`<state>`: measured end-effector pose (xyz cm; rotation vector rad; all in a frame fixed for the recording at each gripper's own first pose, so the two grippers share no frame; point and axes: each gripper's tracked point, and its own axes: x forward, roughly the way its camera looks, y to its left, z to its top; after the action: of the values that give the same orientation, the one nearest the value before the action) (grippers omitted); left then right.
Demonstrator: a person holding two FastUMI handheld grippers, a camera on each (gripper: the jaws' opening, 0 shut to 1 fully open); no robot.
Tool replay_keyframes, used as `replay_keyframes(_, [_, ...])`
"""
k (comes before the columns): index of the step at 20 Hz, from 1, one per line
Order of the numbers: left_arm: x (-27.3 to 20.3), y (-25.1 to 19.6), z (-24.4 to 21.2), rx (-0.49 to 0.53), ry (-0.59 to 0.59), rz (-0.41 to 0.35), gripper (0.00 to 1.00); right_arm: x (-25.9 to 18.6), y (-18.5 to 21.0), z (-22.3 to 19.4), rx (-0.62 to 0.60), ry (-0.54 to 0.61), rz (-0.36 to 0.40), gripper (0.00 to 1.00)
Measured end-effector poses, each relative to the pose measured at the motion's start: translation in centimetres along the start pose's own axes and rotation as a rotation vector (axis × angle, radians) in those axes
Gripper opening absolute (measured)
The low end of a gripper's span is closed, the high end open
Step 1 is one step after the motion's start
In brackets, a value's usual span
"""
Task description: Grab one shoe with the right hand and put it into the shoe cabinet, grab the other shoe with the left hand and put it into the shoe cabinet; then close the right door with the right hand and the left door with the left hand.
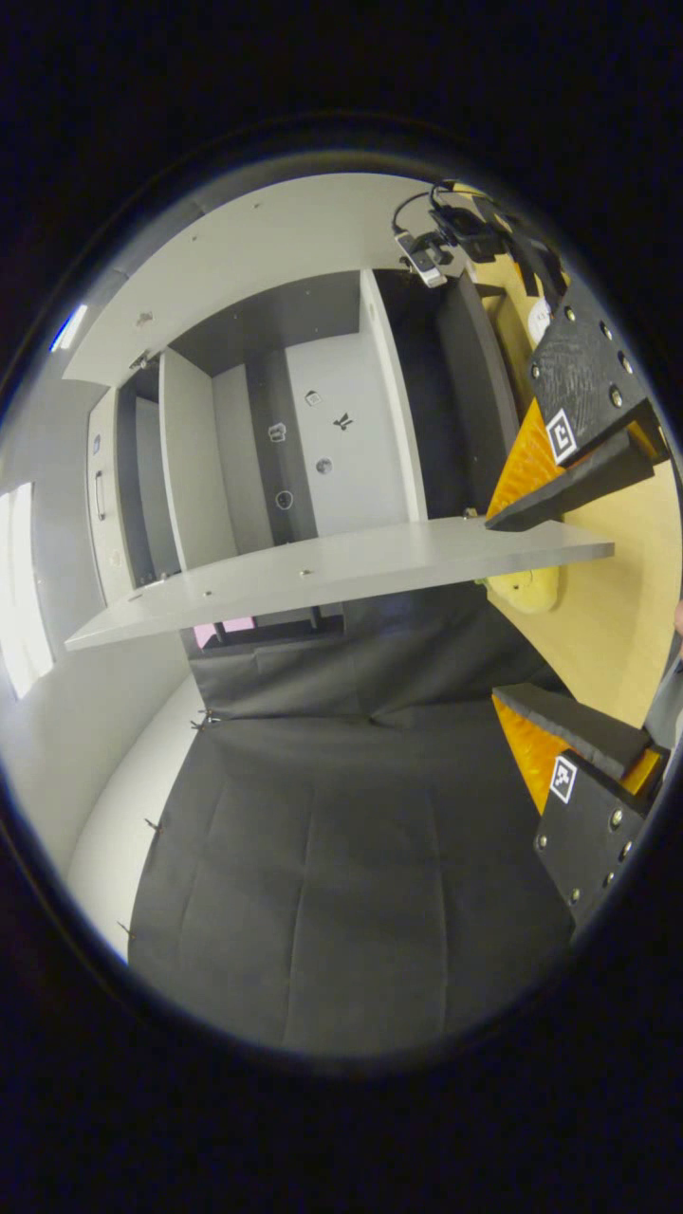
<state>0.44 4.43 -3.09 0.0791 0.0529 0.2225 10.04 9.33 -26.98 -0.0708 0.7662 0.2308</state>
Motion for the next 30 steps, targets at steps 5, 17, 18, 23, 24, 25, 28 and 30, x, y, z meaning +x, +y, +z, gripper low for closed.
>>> replay_keyframes(5, [-0.2,-0.6,-0.3,0.009,0.01,-0.012,0.93,1.5,0.9,-1.9,0.009,0.085,0.027,0.96])
replay_keyframes(17, [-0.4,-0.8,-0.3,-0.001,0.009,-0.032,0.93,3.0,-0.4,-3.4,0.034,0.171,-0.012,0.18])
replay_keyframes(18, [-0.4,-0.9,-0.2,-0.001,0.007,-0.038,0.93,3.0,-0.2,-3.2,0.071,0.163,-0.004,0.03])
replay_keyframes(23, [-0.7,-1.4,0.3,0.002,0.0,-0.068,0.94,2.0,-1.0,-2.2,0.088,0.091,-0.012,0.02])
replay_keyframes(24, [-0.7,-1.4,0.2,0.001,0.002,-0.072,0.93,1.6,-1.1,-2.1,0.102,0.081,-0.013,0.01])
replay_keyframes(25, [-0.8,-1.5,0.2,-0.002,0.005,-0.077,0.93,1.4,-1.4,-1.8,0.11,0.075,-0.014,0.0])
replay_keyframes(28, [-0.9,-1.8,0.3,-0.007,0.002,-0.095,0.93,0.3,-2.1,-1.0,0.135,0.055,-0.006,0.01])
replay_keyframes(30, [-1.0,-2.0,0.6,-0.009,-0.003,-0.111,0.93,-0.5,-2.4,-0.1,0.153,0.035,-0.006,0.01])
